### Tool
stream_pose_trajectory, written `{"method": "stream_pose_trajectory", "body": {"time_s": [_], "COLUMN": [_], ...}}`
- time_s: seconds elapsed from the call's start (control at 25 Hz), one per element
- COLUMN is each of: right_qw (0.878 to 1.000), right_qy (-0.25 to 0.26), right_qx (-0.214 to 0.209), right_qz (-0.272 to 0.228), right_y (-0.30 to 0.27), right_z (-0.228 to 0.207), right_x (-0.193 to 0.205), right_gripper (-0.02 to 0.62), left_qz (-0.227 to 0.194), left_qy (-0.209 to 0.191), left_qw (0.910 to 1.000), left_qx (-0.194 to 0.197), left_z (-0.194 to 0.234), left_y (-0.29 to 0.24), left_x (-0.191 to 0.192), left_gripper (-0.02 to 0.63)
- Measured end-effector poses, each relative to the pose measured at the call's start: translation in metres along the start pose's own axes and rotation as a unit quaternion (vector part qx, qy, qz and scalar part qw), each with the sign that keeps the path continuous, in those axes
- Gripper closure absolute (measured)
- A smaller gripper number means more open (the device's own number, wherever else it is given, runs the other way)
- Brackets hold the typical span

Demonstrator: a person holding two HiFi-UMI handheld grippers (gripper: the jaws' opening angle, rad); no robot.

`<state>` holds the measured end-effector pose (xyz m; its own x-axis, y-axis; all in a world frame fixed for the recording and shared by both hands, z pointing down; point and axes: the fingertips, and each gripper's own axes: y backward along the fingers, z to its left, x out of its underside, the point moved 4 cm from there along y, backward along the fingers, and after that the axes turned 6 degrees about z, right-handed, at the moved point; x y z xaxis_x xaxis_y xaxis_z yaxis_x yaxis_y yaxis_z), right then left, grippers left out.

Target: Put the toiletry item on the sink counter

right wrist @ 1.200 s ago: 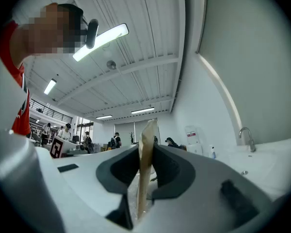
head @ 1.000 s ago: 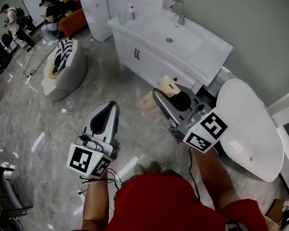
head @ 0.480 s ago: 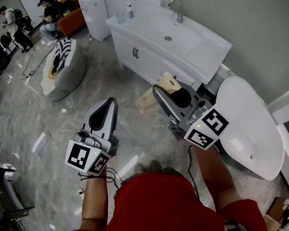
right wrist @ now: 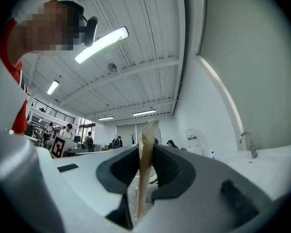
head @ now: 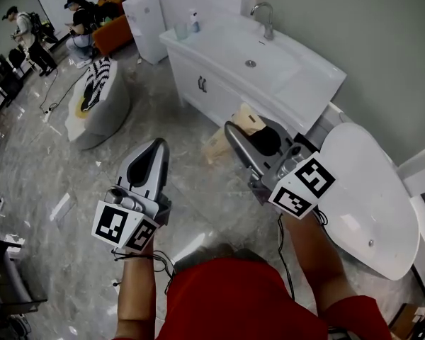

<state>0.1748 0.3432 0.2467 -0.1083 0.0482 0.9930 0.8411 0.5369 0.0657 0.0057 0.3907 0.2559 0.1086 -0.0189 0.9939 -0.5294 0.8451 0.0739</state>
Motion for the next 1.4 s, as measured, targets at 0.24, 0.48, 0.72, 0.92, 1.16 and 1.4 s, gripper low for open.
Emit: {"method": "stream_pose_trajectory", "body": {"time_s": [0.24, 0.48, 0.72, 0.92, 1.16, 1.4], "right_qw": [1.000, 1.000, 1.000, 1.000, 1.000, 0.999], "right_qy": [0.005, 0.005, 0.012, 0.016, 0.016, 0.023], "right_qx": [-0.007, -0.005, -0.001, 0.007, 0.025, 0.038], "right_qz": [0.000, -0.001, -0.001, 0.002, 0.006, 0.005], "right_y": [-0.007, -0.021, -0.060, -0.110, -0.182, -0.246], "right_z": [-0.014, -0.034, -0.063, -0.088, -0.125, -0.151], "right_x": [-0.002, -0.001, 0.002, 0.001, 0.000, 0.001], "right_gripper": [0.509, 0.509, 0.509, 0.509, 0.509, 0.509], "left_qz": [0.008, 0.014, 0.011, 0.007, 0.011, 0.008], "left_qy": [-0.006, -0.005, -0.012, -0.014, -0.022, -0.025], "left_qw": [0.9998, 0.9996, 0.9997, 0.9998, 0.9997, 0.9996], "left_qx": [-0.020, -0.025, -0.018, -0.012, -0.002, 0.014], "left_z": [0.004, 0.021, 0.063, 0.118, 0.197, 0.267], "left_y": [-0.009, -0.023, -0.056, -0.086, -0.124, -0.156], "left_x": [0.003, 0.010, 0.012, 0.007, -0.001, -0.007], "left_gripper": [0.586, 0.586, 0.587, 0.587, 0.586, 0.587]}}
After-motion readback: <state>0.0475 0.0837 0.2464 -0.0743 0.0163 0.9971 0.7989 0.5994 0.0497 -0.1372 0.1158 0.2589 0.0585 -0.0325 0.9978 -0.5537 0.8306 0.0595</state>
